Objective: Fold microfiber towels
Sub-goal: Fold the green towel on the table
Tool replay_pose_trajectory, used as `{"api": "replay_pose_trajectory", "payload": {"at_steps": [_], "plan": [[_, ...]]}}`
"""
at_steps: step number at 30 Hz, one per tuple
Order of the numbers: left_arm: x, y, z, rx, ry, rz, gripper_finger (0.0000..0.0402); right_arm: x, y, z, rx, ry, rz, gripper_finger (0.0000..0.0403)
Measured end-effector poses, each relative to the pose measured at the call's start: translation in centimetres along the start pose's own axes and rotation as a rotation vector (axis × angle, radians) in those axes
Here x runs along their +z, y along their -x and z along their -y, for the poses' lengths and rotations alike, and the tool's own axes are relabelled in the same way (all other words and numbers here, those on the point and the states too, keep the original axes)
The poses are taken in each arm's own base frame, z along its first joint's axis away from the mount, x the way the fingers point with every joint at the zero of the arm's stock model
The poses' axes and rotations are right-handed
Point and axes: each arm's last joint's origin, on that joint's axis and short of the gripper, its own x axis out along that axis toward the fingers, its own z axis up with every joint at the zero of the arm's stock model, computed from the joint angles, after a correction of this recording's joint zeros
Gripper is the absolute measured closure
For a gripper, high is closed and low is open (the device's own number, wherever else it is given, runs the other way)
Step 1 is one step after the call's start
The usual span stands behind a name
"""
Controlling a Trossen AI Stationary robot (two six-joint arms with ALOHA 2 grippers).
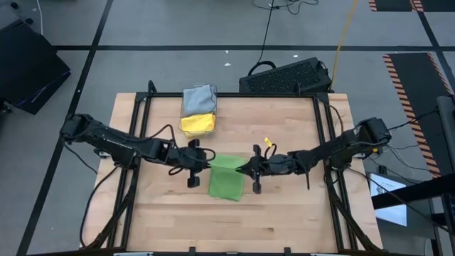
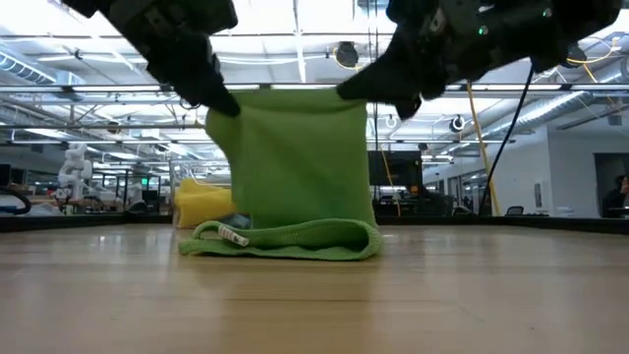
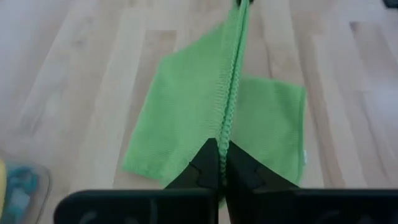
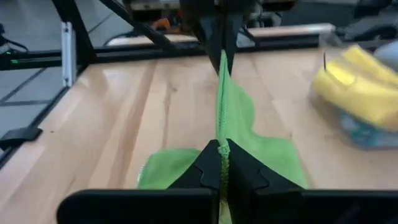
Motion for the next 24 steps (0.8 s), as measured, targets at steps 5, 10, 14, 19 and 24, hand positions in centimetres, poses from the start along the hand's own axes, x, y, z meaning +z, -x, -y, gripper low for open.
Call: {"api": "replay_pose_trajectory", "payload": {"at_steps": [5,10,14,19,24], "plan": [[-1.3,-0.5,0.4,0.034,0.038,-0.008,0.0391,-1.0,-1.1,-0.2,0.006,-0.086,0.016,0.04],[-2.0,-0.9,1.1,-0.011,0.098,0.039,0.0394,-1.7,-1.6,-0.9,0.08,-0.184,-0.003,0.04],[-2.7,-1.5,1.9,-0.04,0.128,0.073,0.039,-3.0,-2.2,-1.4,0.11,-0.216,-0.043,0.0399],[-3.8,-3.1,2.5,-0.011,0.155,0.027,0.0393,-4.7,-3.2,-1.6,0.122,-0.252,-0.082,0.0399],[-4.6,-5.0,3.4,-0.025,0.145,0.004,0.0393,-6.0,-3.7,-1.8,0.176,-0.283,-0.132,0.0399]]}}
